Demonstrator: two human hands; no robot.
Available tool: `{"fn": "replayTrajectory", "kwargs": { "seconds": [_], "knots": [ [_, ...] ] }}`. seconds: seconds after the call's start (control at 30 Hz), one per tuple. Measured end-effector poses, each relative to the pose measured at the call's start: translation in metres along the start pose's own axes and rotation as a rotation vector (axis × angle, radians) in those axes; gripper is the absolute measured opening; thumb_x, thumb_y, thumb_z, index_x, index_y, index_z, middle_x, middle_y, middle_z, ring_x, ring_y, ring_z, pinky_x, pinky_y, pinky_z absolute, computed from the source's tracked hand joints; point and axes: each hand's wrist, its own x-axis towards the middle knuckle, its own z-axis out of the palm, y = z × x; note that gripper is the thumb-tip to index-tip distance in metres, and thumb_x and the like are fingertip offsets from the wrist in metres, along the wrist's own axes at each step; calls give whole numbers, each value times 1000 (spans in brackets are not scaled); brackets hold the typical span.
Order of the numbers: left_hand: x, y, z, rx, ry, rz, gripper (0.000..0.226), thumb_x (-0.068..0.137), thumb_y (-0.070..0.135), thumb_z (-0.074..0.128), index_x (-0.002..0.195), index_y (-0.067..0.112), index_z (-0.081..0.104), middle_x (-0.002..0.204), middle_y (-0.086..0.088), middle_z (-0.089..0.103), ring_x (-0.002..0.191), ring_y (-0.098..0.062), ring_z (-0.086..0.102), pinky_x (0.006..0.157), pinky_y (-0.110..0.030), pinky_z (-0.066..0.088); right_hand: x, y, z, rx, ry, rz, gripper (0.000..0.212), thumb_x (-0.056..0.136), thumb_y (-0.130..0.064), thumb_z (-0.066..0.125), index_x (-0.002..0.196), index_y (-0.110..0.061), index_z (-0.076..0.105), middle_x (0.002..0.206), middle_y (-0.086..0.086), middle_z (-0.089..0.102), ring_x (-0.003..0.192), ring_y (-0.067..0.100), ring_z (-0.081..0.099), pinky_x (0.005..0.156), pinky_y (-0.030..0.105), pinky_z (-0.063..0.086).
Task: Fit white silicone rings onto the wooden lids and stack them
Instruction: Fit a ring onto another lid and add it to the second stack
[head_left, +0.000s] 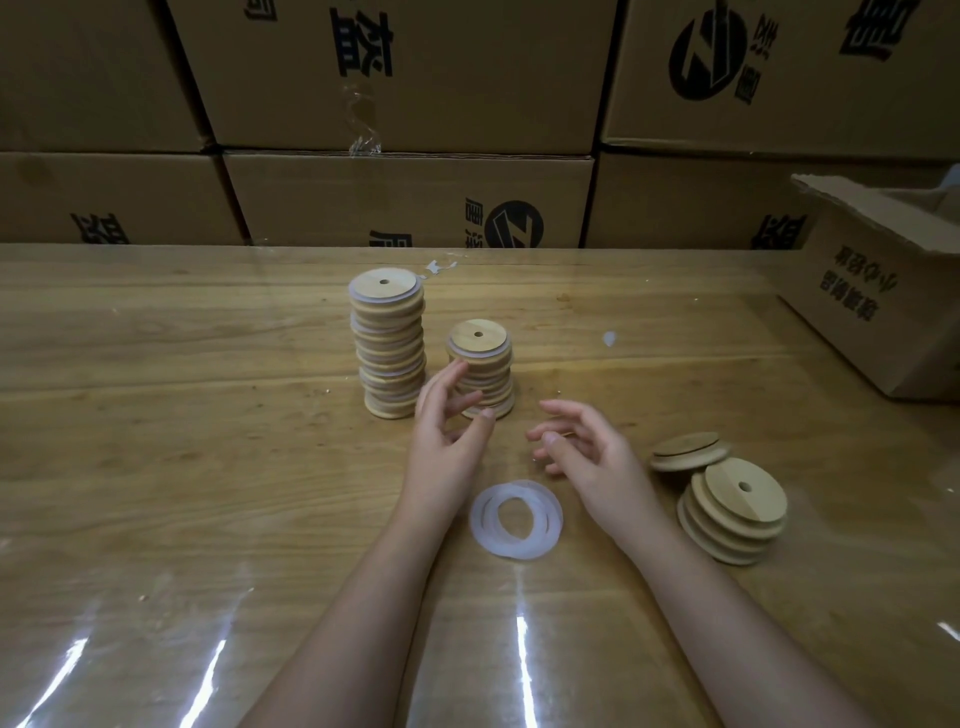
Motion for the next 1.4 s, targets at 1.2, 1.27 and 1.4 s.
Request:
{"fn": "replayTrajectory", "kwargs": {
  "seconds": [1.2, 1.27, 1.4],
  "knots": [
    [-1, 8, -2, -86, -285, -286, 20, 95, 16, 49, 100, 11, 68, 87, -5, 64, 82, -16, 54, 70, -26, 42, -17, -14, 15, -939, -16, -832, 13, 78, -10, 60, 86, -13, 71, 104, 8, 65, 102, 26, 59, 103, 42, 36],
    [1, 7, -7, -178, -284, -330, 20, 94, 11, 50, 103, 11, 68, 93, -10, 65, 84, -25, 51, 70, -29, 40, -17, -14, 16, -875, -45, -848, 15, 80, -7, 60, 89, -11, 71, 108, 9, 64, 107, 26, 58, 105, 46, 36],
    [5, 7, -11, -316, -198, -338, 18, 93, 10, 51, 102, 11, 66, 86, -5, 68, 70, -12, 60, 58, -19, 48, -20, -15, 20, -698, 41, -801, 19, 80, -10, 61, 99, -9, 63, 114, 11, 58, 112, 23, 53, 101, 33, 38]
  ]
}}
